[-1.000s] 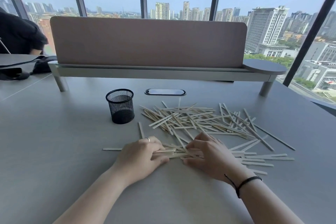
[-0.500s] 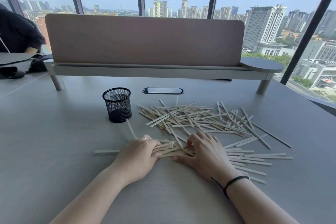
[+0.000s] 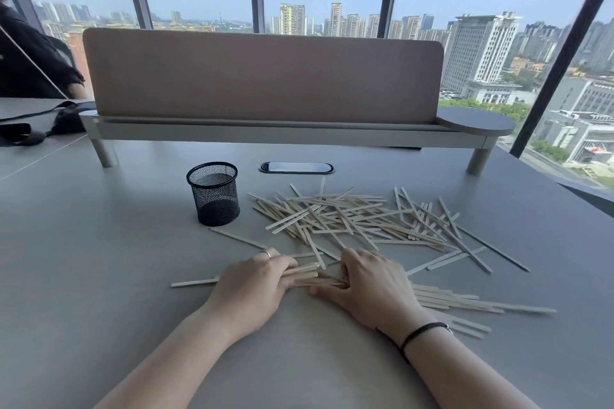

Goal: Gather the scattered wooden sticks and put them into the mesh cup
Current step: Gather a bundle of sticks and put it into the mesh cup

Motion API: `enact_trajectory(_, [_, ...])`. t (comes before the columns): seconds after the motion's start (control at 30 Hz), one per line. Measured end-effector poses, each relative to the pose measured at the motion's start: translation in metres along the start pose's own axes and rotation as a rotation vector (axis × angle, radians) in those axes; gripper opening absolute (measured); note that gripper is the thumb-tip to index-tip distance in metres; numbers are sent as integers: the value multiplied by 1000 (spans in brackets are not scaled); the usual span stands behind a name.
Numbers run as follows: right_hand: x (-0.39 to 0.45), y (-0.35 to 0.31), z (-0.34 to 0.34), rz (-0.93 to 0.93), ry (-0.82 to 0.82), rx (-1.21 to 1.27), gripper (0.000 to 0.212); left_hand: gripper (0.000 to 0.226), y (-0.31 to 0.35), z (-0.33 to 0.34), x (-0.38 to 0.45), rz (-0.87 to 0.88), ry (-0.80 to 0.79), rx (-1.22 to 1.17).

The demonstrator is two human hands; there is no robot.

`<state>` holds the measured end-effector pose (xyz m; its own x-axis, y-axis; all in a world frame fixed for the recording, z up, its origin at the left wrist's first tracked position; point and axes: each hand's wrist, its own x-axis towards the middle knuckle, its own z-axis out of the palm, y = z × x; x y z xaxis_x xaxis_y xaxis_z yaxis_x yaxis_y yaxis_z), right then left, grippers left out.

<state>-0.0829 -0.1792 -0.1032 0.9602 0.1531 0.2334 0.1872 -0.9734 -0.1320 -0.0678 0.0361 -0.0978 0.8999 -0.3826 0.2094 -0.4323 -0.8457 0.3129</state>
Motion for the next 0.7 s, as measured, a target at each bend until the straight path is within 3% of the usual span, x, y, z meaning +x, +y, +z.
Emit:
enact_trajectory(0.1, [-1, 0, 1, 23, 23, 6, 72, 31, -1, 2, 0, 12, -12, 4])
enact_trajectory(0.4, [-1, 1, 1, -20, 10, -6, 70, 16, -1, 0, -5, 77, 94, 31])
enact_trajectory(0.7, [-3, 1, -3, 16, 33, -20, 67, 29, -15, -2, 1, 99, 378, -22])
